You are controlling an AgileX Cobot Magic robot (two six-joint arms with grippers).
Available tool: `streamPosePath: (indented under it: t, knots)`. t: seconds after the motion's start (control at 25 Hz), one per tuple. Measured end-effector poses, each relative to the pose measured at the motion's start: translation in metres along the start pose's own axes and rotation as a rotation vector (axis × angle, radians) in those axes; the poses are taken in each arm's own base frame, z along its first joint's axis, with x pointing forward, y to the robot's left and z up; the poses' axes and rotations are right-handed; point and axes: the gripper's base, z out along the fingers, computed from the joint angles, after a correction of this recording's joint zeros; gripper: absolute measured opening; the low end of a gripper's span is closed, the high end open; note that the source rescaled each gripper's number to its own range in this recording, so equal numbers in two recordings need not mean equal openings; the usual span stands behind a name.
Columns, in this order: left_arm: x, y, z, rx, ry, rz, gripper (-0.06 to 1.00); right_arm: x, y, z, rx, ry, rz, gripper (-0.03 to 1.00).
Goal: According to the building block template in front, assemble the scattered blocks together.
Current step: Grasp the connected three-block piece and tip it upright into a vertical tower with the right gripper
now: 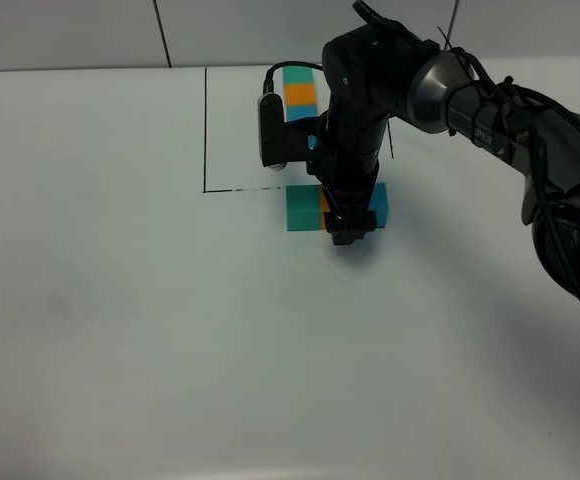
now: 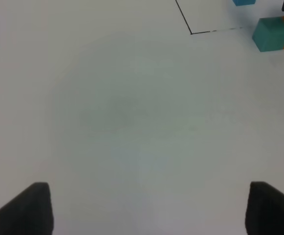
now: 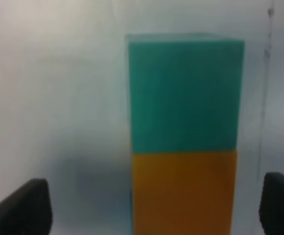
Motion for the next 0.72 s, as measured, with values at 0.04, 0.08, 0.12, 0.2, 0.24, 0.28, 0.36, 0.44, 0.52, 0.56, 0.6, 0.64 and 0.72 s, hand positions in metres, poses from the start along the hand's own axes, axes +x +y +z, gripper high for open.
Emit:
streamPosePath:
  t: [0.04, 0.08, 0.12, 0.2, 0.24, 0.28, 0.36, 0.44, 0.52, 0.56, 0.6, 0.64, 0.72]
  knots:
    - [0.000, 0.000, 0.000, 0.000, 0.000, 0.000, 0.79, 0.000, 0.000, 0.001, 0.003, -0.002, -0.004, 0.73]
    - [0.000, 0.000, 0.000, 0.000, 0.000, 0.000, 0.79, 0.000, -0.001, 0.004, 0.007, -0.004, -0.009, 0.73]
    - [0.000, 0.000, 0.000, 0.000, 0.000, 0.000, 0.79, -0.001, -0.001, 0.005, 0.012, -0.007, -0.012, 0.73]
    - [0.000, 0.000, 0.000, 0.000, 0.000, 0.000, 0.79, -0.001, -0.002, 0.009, 0.019, -0.010, -0.014, 0.73]
    - [0.000, 0.000, 0.000, 0.000, 0.000, 0.000, 0.79, 0.000, -0.003, 0.011, 0.018, -0.012, -0.011, 0.73]
    - [0.000, 0.000, 0.000, 0.000, 0.000, 0.000, 0.79, 0.001, -0.003, 0.014, 0.013, -0.012, -0.008, 0.73]
    - [0.000, 0.000, 0.000, 0.000, 0.000, 0.000, 0.79, 0.003, -0.004, 0.017, 0.007, -0.008, -0.004, 0.69]
    - [0.000, 0.000, 0.000, 0.000, 0.000, 0.000, 0.79, 0.003, -0.004, 0.018, 0.004, -0.007, -0.003, 0.59]
    - [0.000, 0.000, 0.000, 0.000, 0.000, 0.000, 0.79, 0.003, -0.004, 0.018, 0.010, -0.010, -0.004, 0.39]
    - [0.000, 0.000, 0.000, 0.000, 0.000, 0.000, 0.79, 0.003, -0.004, 0.018, 0.014, -0.012, -0.004, 0.27]
    - [0.000, 0.000, 0.000, 0.000, 0.000, 0.000, 0.79, 0.003, -0.005, 0.018, 0.016, -0.013, -0.004, 0.12]
    - [0.000, 0.000, 0.000, 0.000, 0.000, 0.000, 0.79, 0.003, -0.005, 0.018, 0.020, -0.015, -0.004, 0.01]
    - [0.000, 0.000, 0.000, 0.000, 0.000, 0.000, 0.79, 0.003, -0.005, 0.018, 0.018, -0.015, -0.004, 0.02]
